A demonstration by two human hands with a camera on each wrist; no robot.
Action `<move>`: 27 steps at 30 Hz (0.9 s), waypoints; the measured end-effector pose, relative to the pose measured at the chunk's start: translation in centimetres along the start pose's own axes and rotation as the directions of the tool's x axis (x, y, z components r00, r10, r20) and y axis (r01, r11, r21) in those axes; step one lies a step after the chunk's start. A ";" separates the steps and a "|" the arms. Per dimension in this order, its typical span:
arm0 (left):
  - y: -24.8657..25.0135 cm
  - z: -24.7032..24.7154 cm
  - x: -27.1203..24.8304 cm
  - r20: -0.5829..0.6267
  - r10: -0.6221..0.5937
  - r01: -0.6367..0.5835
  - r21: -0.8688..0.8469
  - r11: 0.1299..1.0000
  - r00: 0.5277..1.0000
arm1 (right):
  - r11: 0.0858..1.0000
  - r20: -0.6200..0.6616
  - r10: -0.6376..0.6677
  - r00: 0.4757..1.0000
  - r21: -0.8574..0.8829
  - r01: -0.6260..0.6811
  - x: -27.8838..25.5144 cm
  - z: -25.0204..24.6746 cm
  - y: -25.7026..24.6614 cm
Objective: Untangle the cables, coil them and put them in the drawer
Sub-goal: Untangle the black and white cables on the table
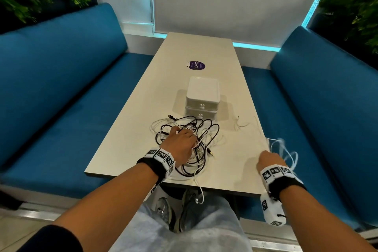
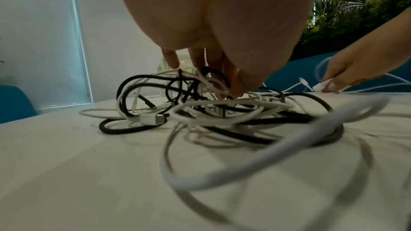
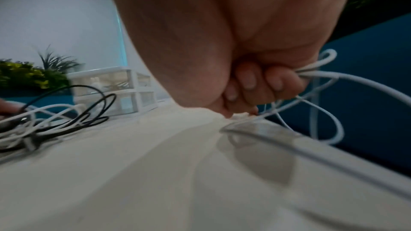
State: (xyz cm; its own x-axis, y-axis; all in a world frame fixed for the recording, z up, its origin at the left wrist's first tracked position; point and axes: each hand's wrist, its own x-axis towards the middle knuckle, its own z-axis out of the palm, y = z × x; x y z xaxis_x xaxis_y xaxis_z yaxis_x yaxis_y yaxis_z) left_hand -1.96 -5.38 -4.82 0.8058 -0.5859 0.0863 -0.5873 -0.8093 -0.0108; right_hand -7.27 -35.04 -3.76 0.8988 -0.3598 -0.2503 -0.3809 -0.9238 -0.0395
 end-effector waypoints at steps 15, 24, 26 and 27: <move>0.3 -1.0 0.0 -0.145 -0.123 0.075 -0.300 0.951 0.982 | 0.849 -0.179 -0.261 0.949 0.426 0.314 0.9 -1.4 -9.0; -1.0 -0.9 2.9 -0.293 -0.291 0.155 -0.409 0.899 0.911 | 0.735 -0.247 -0.427 0.870 0.466 0.492 0.9 -2.4 -12.5; -1.6 -1.4 3.7 -0.260 -0.320 0.257 -0.248 0.934 0.911 | 0.706 -0.270 -0.444 0.854 0.481 0.519 1.0 -2.4 -13.0; -1.9 -1.5 4.1 -0.197 -0.337 0.311 -0.150 0.939 0.921 | 0.692 -0.288 -0.445 0.848 0.491 0.530 1.1 -2.3 -13.3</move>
State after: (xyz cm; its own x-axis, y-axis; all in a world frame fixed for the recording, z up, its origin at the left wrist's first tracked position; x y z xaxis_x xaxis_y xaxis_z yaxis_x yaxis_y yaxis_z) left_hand 2.27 -6.19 -2.91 0.9247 -0.2589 0.2790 -0.3119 -0.9355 0.1658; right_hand -0.74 -23.46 -1.23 0.9941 0.0682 0.0838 0.1060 -0.7651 -0.6352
